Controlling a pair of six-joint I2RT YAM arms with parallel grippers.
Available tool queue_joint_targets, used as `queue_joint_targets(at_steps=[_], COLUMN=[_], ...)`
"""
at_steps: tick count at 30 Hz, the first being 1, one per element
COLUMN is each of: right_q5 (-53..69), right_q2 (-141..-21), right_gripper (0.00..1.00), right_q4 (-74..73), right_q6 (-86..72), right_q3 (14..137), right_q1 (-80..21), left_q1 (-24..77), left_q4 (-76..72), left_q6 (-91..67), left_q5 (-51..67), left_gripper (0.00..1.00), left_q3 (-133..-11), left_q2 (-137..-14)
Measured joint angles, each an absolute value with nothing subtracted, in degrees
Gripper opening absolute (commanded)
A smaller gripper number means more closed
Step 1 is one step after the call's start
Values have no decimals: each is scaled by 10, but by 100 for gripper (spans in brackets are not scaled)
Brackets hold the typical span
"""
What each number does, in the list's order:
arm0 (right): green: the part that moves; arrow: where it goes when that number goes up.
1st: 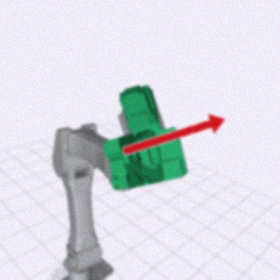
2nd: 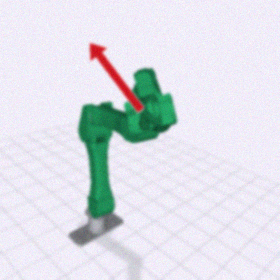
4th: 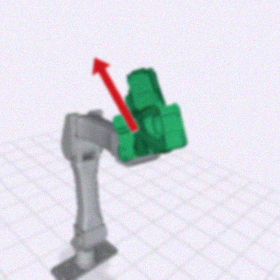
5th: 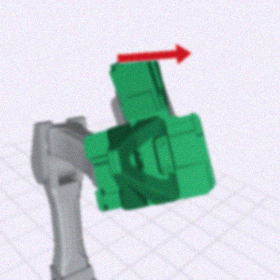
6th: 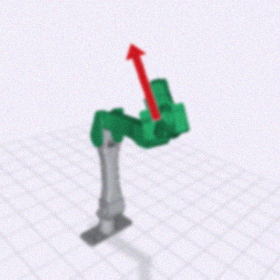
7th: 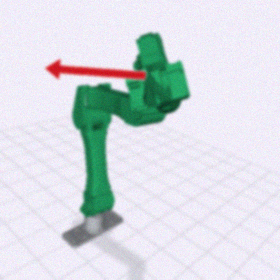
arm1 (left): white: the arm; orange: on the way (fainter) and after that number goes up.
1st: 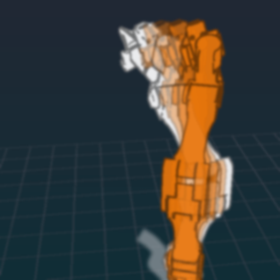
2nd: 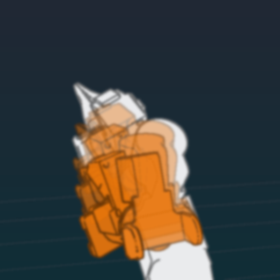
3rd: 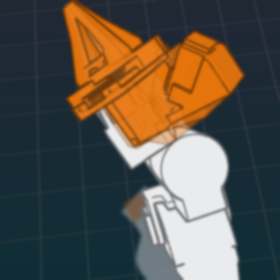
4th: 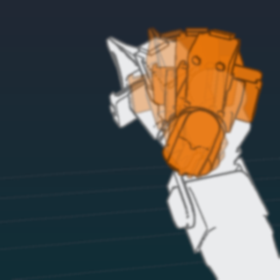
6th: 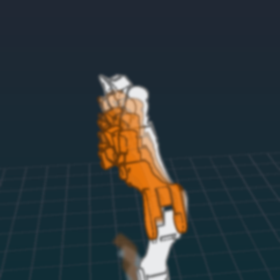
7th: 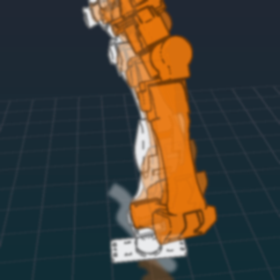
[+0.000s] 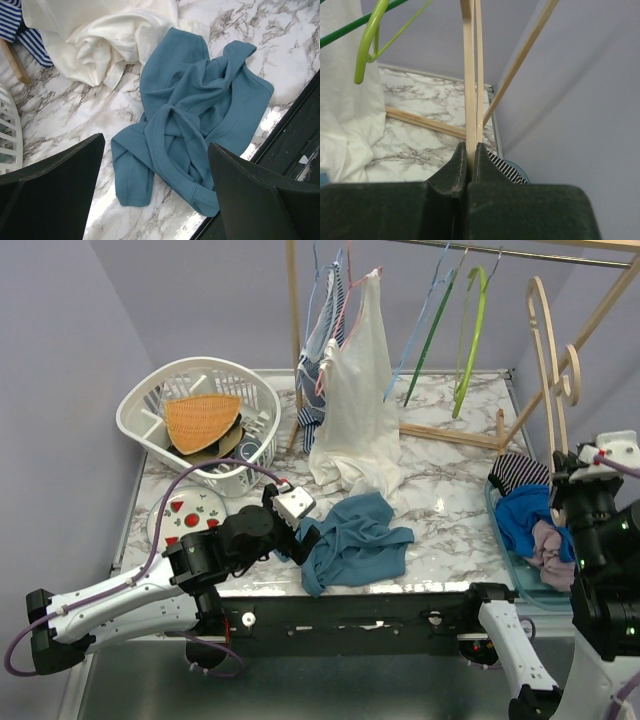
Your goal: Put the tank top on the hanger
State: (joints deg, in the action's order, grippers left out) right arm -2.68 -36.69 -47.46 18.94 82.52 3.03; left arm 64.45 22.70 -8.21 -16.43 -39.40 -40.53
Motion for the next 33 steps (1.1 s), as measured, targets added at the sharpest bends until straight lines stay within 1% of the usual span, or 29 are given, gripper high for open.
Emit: queue_joint_targets(at_steps=[4,9,14,17,19,21,25,29,33], right_q5=[-8,75,222,327,383,444,522,565,583], right_q2=[-318,-316,-329,-335,-338,-347,-413,-499,-503], right_gripper=[0,0,0,0,0,0,0,0,0], right_q4=[-512,-573,-619,-639,-638,-646,-667,-695,-724], right_q6=[191,196,223,246,259,281,336,427,522], right_q3=[843,895,957,963,941,893,807,709,637], right_q1=[43,65,69,69,69,69,69,66,39], left_q1=[644,644,644,644,644,644,644,644,644], left_q4=[219,222,229,230,232,240,258,266,267], left_q6=[-71,-53,-21,9,25,44,76,104,129], left_q5=[-150,-131,-108,-93,-85,-75,-58,-38,3], left_gripper=[99,99,99,99,99,99,99,97,96], left_q3=[-394,-397,-418,-444,-460,-490,-547,-566,-547], left_q2=[-400,-383,-346,-316,-300,-292,-298,-319,-353])
